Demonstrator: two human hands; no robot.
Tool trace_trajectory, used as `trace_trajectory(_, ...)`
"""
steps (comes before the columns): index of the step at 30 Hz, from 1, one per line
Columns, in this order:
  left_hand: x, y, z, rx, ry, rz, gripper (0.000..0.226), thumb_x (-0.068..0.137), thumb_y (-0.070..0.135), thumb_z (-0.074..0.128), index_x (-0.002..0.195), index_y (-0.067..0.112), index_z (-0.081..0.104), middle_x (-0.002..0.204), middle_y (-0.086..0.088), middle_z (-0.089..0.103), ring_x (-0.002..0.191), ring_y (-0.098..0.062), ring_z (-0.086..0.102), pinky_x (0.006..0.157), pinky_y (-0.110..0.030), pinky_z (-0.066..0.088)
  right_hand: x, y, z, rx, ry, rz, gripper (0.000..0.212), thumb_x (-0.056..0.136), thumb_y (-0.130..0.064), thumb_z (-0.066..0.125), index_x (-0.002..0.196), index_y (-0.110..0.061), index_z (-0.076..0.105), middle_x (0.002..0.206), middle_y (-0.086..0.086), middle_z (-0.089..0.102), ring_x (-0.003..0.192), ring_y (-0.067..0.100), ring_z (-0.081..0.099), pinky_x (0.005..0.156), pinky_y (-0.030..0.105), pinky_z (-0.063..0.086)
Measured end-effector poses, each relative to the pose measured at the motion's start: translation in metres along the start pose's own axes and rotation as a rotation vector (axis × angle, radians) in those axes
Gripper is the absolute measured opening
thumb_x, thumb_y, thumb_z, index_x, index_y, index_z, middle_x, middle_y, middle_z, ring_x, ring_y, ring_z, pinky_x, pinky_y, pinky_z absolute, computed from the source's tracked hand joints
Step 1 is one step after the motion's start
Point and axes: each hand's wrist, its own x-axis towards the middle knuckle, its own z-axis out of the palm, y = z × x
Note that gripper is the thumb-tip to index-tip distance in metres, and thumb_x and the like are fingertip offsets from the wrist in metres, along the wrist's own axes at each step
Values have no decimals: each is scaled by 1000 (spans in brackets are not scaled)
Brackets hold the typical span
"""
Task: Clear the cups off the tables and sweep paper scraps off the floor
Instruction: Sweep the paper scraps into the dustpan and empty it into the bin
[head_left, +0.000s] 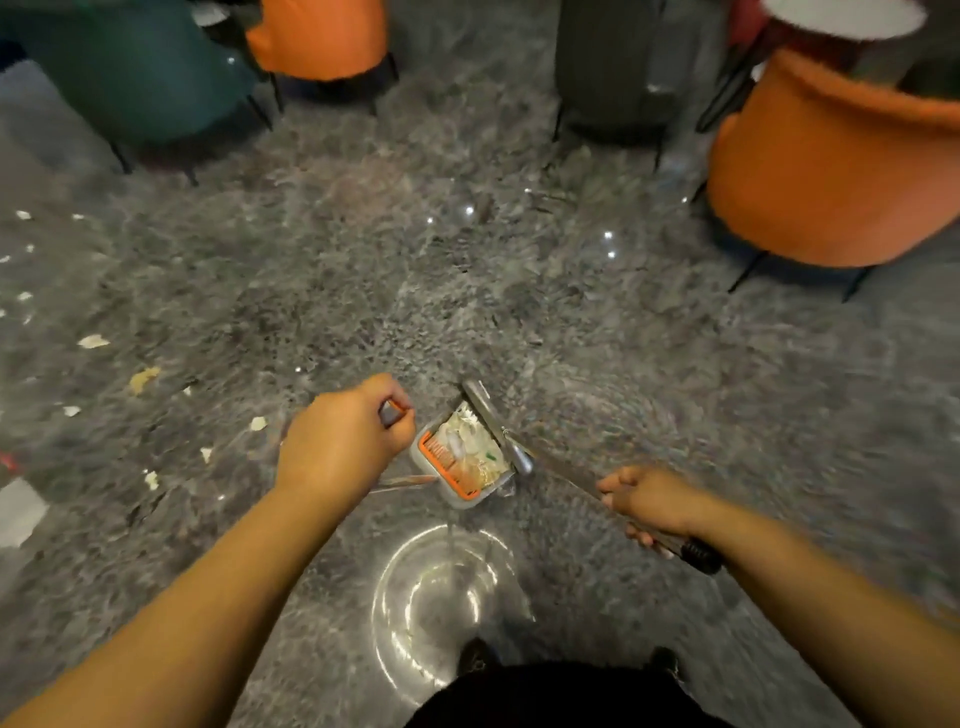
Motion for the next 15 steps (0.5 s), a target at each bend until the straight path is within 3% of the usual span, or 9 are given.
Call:
trace_trajectory(8, 9, 152, 69, -30, -116, 282, 19, 75, 39, 71, 89, 40, 58, 66, 2, 68, 66, -30, 65, 54, -28, 40, -47, 138, -74, 268, 128, 106, 37, 100, -15, 47, 137, -10, 47, 65, 9, 51, 38, 11, 45, 35, 17, 35)
trace_trajectory(13, -3, 262, 116, 38, -182, 398, 13, 77, 42, 71, 85, 36, 63, 70, 0, 70, 71, -32, 66, 56, -30, 45, -84, 228, -121, 379, 193, 130, 39, 101, -15, 46, 139, -8, 45, 62, 5, 51, 32, 6, 45, 34, 16, 34)
trace_trajectory(15, -11, 308, 133, 44, -216, 428, 12, 79, 43, 70, 83, 38, 61, 66, 4, 66, 67, -28, 64, 54, -29, 44, -94, 268, -141, 438, 225, 163, 37, 100, -16, 47, 136, -11, 48, 65, 7, 54, 39, 9, 47, 37, 18, 36)
